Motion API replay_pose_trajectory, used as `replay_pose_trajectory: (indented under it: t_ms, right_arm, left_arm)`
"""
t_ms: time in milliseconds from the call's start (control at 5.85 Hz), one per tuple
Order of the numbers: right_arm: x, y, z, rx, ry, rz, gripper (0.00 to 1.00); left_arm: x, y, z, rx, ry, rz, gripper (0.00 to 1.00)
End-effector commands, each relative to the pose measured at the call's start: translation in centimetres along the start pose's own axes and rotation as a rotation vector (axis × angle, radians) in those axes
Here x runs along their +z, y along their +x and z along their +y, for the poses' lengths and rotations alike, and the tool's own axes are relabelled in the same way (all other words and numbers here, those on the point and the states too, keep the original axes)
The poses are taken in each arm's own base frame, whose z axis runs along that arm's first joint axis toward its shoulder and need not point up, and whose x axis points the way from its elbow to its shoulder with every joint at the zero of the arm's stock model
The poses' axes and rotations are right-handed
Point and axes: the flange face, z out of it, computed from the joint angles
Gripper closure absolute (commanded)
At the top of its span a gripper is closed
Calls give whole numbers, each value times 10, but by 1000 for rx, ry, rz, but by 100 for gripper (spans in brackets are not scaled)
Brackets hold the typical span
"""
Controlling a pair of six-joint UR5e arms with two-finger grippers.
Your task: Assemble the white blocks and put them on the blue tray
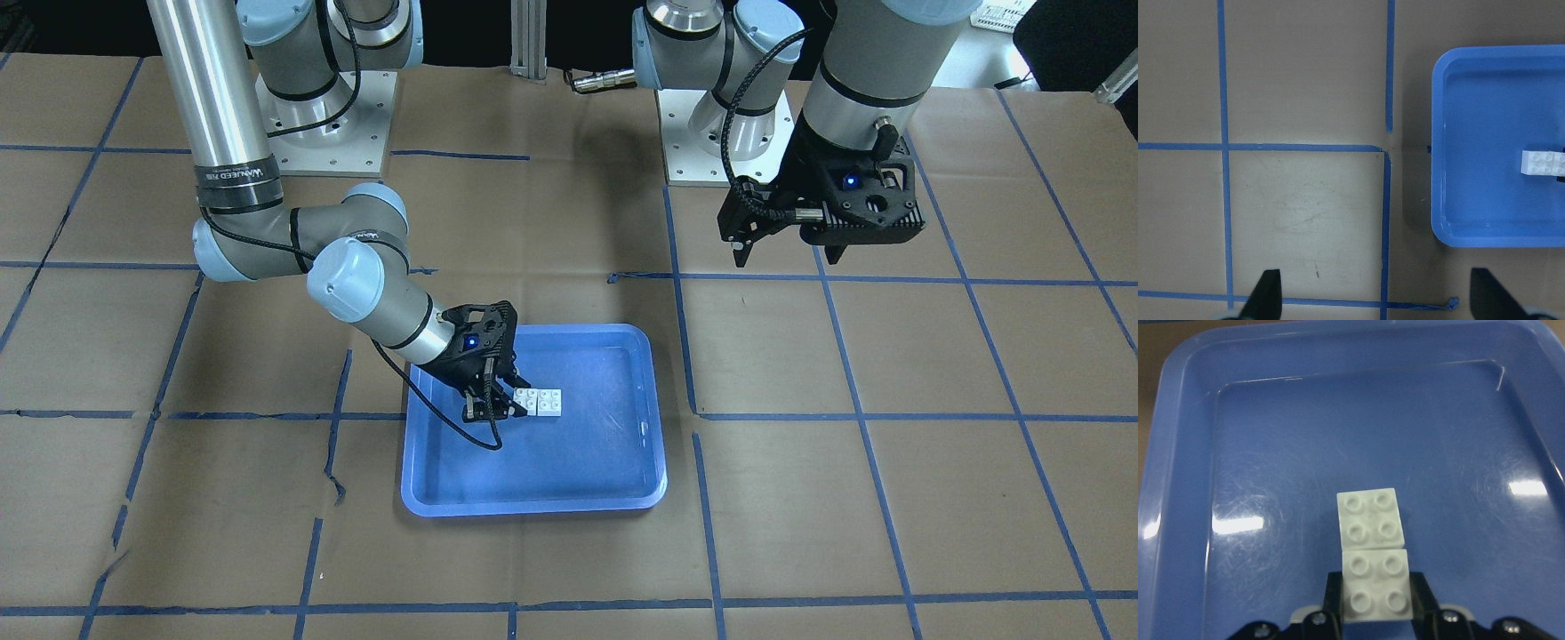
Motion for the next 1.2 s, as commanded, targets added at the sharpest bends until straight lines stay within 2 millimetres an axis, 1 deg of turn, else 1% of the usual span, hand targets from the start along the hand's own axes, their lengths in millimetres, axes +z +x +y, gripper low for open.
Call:
replay_pose_trajectory:
  t_ms: [0,513,684,855,1026]
  right_arm:
    - [0,0,-1,-2,0,-1,69]
    - [0,0,-1,-3,2,0,69]
    - [1,0,-1,-2,2,-1,63]
    - [1,0,-1,-2,2,0,52]
    - [1,0,-1,-3,2,0,48]
  left_arm:
    - [-1,1,1,1,2,0,1]
    - [0,0,0,-2,2,0,1]
    - [-1,0,1,-2,3,2,1]
    - [-1,0,1,-2,3,2,1]
    - [-1,0,1,-2,3,2,1]
